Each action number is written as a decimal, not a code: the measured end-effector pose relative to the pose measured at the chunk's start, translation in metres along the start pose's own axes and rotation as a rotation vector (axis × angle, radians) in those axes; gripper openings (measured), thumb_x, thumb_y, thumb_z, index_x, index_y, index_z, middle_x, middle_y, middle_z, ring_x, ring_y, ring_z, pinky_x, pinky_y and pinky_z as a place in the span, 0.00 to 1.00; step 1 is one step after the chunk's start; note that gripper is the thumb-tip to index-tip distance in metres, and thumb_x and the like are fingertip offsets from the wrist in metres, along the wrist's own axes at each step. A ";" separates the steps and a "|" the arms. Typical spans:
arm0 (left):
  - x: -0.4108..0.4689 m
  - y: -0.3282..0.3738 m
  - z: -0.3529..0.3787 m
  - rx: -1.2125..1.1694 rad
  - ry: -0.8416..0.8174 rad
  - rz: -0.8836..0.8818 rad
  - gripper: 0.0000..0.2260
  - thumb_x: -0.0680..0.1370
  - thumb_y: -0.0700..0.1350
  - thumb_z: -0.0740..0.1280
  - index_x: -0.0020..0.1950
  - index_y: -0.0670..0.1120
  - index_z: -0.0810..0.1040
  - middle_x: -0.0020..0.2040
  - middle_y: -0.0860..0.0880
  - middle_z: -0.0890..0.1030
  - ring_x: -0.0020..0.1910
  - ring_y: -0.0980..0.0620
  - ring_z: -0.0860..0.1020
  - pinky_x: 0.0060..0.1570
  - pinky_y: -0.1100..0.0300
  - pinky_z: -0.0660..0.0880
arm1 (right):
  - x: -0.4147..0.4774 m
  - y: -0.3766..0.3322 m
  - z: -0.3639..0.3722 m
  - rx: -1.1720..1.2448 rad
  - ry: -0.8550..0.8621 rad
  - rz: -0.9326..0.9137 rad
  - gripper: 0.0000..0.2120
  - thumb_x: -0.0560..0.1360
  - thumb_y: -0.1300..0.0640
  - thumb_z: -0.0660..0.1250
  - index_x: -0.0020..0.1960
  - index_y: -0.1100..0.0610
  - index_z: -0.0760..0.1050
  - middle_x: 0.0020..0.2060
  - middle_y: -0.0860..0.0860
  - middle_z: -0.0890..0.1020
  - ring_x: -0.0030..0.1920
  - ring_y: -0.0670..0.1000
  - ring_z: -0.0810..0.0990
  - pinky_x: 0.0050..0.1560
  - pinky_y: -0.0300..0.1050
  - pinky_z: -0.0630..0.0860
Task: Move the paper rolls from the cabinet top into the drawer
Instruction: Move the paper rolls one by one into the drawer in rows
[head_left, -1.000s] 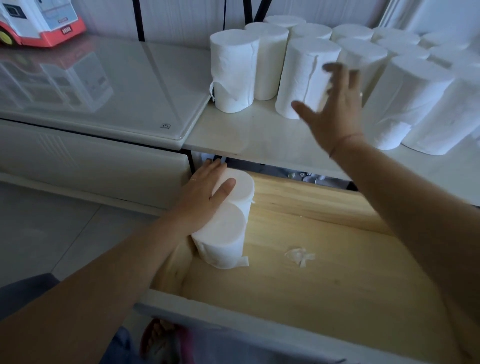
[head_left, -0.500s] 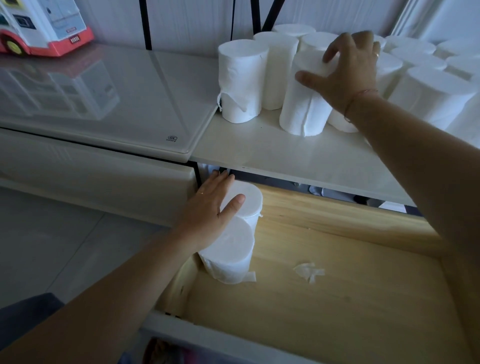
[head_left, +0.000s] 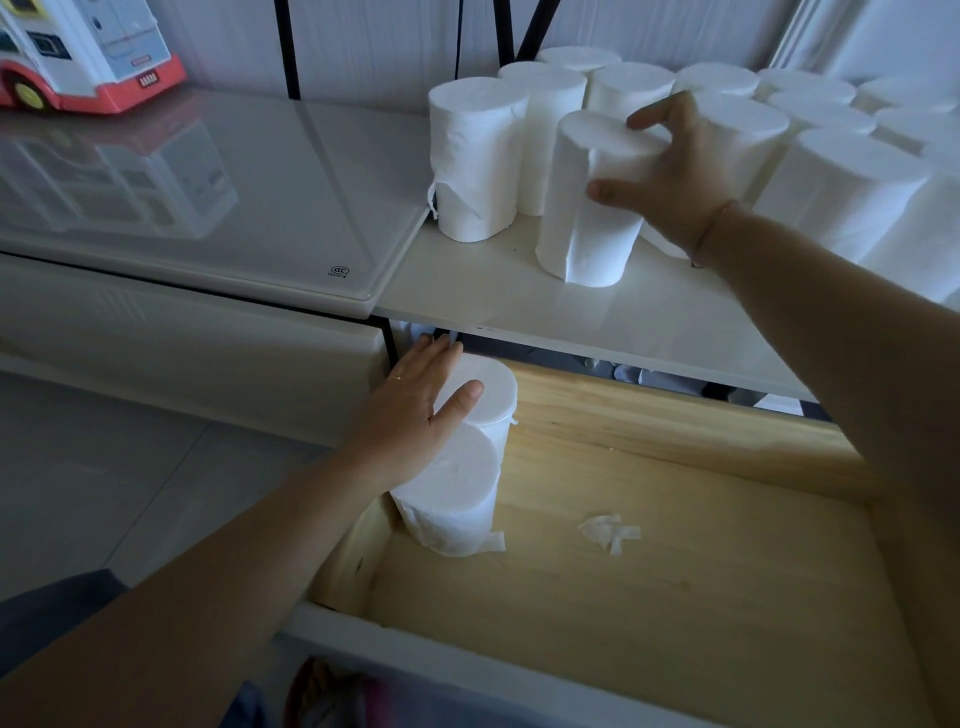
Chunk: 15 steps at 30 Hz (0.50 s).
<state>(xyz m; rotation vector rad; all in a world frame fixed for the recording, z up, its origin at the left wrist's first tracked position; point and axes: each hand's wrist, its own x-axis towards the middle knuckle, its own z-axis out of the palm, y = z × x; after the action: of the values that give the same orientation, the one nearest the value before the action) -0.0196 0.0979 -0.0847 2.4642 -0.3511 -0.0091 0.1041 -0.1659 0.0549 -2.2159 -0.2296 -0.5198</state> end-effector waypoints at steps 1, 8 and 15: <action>0.000 0.000 0.000 0.003 0.000 -0.003 0.37 0.72 0.72 0.42 0.76 0.54 0.53 0.77 0.58 0.52 0.74 0.61 0.45 0.70 0.58 0.47 | -0.004 -0.004 0.000 0.026 0.005 0.006 0.30 0.63 0.52 0.76 0.60 0.57 0.68 0.52 0.49 0.70 0.44 0.39 0.69 0.35 0.20 0.66; -0.002 0.002 0.000 -0.004 -0.020 -0.026 0.35 0.72 0.69 0.44 0.76 0.55 0.52 0.77 0.59 0.51 0.74 0.62 0.44 0.71 0.58 0.45 | -0.079 -0.035 -0.023 0.233 -0.142 -0.044 0.26 0.63 0.57 0.78 0.53 0.53 0.66 0.49 0.45 0.73 0.42 0.37 0.74 0.37 0.31 0.72; 0.002 -0.003 0.003 -0.030 -0.016 -0.030 0.34 0.73 0.69 0.46 0.75 0.55 0.53 0.77 0.56 0.53 0.74 0.59 0.46 0.70 0.59 0.43 | -0.191 -0.020 -0.065 0.288 -0.465 0.042 0.28 0.58 0.57 0.79 0.52 0.46 0.68 0.53 0.40 0.76 0.52 0.45 0.79 0.47 0.38 0.78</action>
<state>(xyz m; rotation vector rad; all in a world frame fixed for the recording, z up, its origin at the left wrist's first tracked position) -0.0169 0.0980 -0.0892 2.4407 -0.3185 -0.0458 -0.0924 -0.2007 0.0220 -2.0230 -0.4679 0.0605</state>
